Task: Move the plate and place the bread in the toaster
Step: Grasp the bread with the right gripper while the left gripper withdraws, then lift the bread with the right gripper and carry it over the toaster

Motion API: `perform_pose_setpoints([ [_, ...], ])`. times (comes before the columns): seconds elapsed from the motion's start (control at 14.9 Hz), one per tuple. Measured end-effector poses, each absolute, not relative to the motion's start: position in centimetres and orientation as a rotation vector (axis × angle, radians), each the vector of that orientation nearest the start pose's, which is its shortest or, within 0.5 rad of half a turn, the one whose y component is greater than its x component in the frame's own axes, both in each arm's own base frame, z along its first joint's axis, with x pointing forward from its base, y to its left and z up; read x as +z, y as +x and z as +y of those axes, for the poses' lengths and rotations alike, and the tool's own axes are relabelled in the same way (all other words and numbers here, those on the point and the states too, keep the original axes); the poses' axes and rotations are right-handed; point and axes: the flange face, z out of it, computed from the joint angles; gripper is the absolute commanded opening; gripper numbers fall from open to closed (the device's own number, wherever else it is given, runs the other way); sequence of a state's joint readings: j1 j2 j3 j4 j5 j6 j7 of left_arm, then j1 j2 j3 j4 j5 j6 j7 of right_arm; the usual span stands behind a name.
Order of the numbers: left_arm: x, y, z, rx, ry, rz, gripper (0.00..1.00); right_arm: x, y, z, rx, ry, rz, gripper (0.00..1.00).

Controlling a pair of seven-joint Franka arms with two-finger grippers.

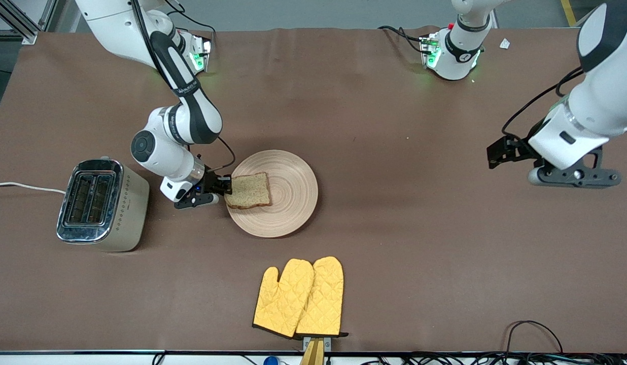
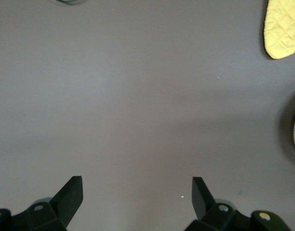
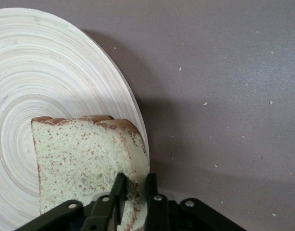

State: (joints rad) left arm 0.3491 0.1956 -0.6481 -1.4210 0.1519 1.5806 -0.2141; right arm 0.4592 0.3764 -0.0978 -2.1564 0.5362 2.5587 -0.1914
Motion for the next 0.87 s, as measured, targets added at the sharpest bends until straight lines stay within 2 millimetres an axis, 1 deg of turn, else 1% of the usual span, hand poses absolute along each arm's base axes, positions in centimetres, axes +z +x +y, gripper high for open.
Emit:
perform_pose_setpoints([
  [0.13,62.3,58.2,-11.8,-0.059,-3.06,0.063,1.0,22.5,53.5,19.6,-0.015,-2.869,-0.168,0.01],
  [0.2,63.4,57.7,-11.1,-0.08,-3.051,0.029,1.0,22.6,53.5,19.7,-0.006,-2.867,-0.168,0.01],
  [0.34,65.3,56.8,-9.2,-0.112,-3.062,-0.041,1.0,23.3,53.7,20.3,0.046,-2.85,-0.165,0.0],
  [0.4,66.0,56.6,-8.0,-0.127,-3.067,-0.076,1.0,24.1,54.1,20.5,0.072,-2.837,-0.166,0.0],
  [0.47,66.6,56.3,-7.0,-0.138,-3.079,-0.097,1.0,25.1,54.7,20.7,0.084,-2.824,-0.169,0.0],
  [0.54,67.1,56.0,-6.4,-0.146,-3.089,-0.108,1.0,26.6,55.5,20.5,0.075,-2.812,-0.165,0.0],
  [0.61,67.4,55.6,-6.2,-0.151,-3.094,-0.115,1.0,28.2,56.3,19.9,0.055,-2.802,-0.154,0.0],
  [0.74,67.6,54.6,-6.6,-0.12,-3.103,-0.108,1.0,31.5,57.7,17.7,0.017,-2.794,-0.132,0.0],
  [0.87,67.5,54.1,-6.7,-0.083,-3.102,-0.106,1.0,35.1,59.0,14.7,0.021,-2.836,-0.174,0.0],
])
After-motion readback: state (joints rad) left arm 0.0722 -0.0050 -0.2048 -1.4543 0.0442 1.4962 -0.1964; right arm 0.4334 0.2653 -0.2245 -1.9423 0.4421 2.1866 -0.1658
